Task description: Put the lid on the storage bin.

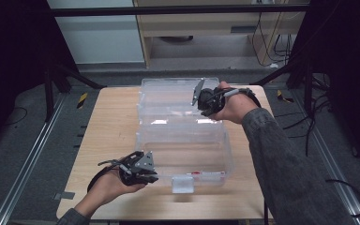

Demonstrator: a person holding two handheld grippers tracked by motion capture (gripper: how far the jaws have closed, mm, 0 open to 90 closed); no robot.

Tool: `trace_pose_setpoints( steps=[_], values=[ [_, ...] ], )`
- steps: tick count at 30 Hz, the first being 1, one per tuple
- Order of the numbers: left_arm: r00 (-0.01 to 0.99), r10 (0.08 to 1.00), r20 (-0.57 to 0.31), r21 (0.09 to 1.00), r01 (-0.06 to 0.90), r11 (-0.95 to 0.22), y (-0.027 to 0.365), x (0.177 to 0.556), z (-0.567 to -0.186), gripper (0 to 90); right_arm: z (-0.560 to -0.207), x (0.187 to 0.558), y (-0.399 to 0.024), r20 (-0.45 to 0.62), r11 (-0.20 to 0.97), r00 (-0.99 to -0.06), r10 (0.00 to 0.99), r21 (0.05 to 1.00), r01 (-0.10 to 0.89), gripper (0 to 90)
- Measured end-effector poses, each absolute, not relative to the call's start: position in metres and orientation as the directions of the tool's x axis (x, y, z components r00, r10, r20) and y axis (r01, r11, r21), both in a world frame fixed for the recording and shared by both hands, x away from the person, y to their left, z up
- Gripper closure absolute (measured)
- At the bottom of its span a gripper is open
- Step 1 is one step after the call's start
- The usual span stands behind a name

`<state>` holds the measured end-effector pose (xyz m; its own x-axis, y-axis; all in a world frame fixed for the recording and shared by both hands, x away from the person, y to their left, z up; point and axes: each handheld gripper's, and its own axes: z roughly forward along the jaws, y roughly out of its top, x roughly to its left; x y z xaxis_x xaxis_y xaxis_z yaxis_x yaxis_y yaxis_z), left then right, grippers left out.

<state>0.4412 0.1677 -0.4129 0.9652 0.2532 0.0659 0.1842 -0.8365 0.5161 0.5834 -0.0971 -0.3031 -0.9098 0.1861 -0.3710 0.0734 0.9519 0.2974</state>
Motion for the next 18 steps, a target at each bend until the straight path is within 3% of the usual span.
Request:
trace_pose_setpoints(
  steps=[18],
  values=[
    [0.960, 0.264, 0.099, 0.519, 0.176, -0.836, 0.168, 0.436, -0.414, 78.6, -0.296, 0.572, -0.099, -0.340, 0.947, -0.927, 0.156, 0.319, 0.043, 86.4]
  ],
)
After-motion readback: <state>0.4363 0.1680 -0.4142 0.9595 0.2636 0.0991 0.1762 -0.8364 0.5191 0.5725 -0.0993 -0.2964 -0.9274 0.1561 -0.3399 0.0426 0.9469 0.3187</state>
